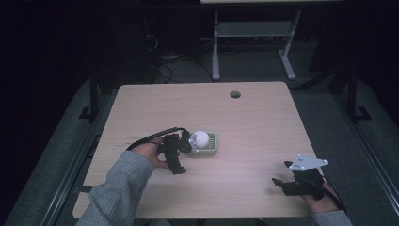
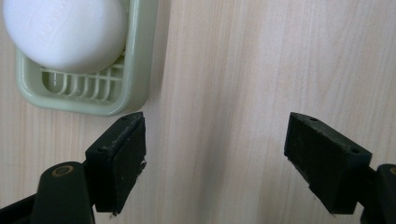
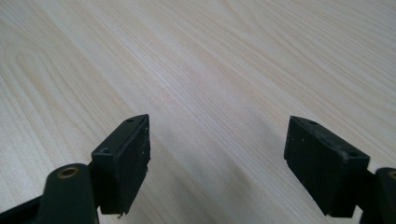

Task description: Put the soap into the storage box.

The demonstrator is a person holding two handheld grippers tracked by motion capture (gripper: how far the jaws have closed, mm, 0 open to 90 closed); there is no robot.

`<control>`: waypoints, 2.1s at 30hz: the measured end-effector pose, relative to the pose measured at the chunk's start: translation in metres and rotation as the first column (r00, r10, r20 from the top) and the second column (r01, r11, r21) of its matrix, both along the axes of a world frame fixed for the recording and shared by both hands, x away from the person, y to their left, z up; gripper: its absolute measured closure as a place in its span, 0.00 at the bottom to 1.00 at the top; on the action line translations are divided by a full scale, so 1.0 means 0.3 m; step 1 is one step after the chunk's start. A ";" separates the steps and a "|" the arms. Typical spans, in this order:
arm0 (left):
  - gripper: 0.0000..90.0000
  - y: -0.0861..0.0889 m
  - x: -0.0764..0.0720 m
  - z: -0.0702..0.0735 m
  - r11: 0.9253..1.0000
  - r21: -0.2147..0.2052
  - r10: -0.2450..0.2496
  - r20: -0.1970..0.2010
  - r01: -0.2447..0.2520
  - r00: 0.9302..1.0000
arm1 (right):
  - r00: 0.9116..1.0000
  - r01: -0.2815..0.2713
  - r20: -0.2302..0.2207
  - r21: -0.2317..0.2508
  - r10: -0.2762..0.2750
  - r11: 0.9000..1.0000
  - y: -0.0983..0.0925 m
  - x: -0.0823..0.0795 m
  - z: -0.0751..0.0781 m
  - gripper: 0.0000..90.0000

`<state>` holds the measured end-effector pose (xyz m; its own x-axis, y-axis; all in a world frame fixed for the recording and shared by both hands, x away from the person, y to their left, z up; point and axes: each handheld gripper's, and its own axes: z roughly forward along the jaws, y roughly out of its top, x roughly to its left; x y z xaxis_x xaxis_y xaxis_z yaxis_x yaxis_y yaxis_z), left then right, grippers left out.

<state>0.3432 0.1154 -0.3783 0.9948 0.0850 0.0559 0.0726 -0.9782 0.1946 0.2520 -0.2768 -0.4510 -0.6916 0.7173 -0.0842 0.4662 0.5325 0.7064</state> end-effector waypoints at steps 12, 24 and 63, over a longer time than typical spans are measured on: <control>0.22 0.038 -0.023 -0.042 1.000 -0.004 0.022 -0.029 -0.023 0.999 | 1.000 0.006 0.000 -0.001 -0.006 1.000 -0.005 0.001 -0.002 0.25; 0.22 0.086 -0.057 -0.068 0.999 -0.008 0.045 -0.028 -0.045 0.999 | 1.000 0.003 -0.008 -0.004 -0.003 1.000 0.000 0.001 -0.005 0.25; 0.21 0.214 -0.148 -0.132 0.993 -0.071 0.096 -0.003 -0.096 0.995 | 1.000 0.015 -0.015 -0.011 -0.015 1.000 0.011 -0.001 -0.007 0.25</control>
<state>0.2989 0.1796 -0.4178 0.9819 0.1836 0.0466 0.1652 -0.9503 0.2637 0.2517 -0.2735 -0.4532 -0.6820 0.7268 -0.0820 0.4848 0.5332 0.6934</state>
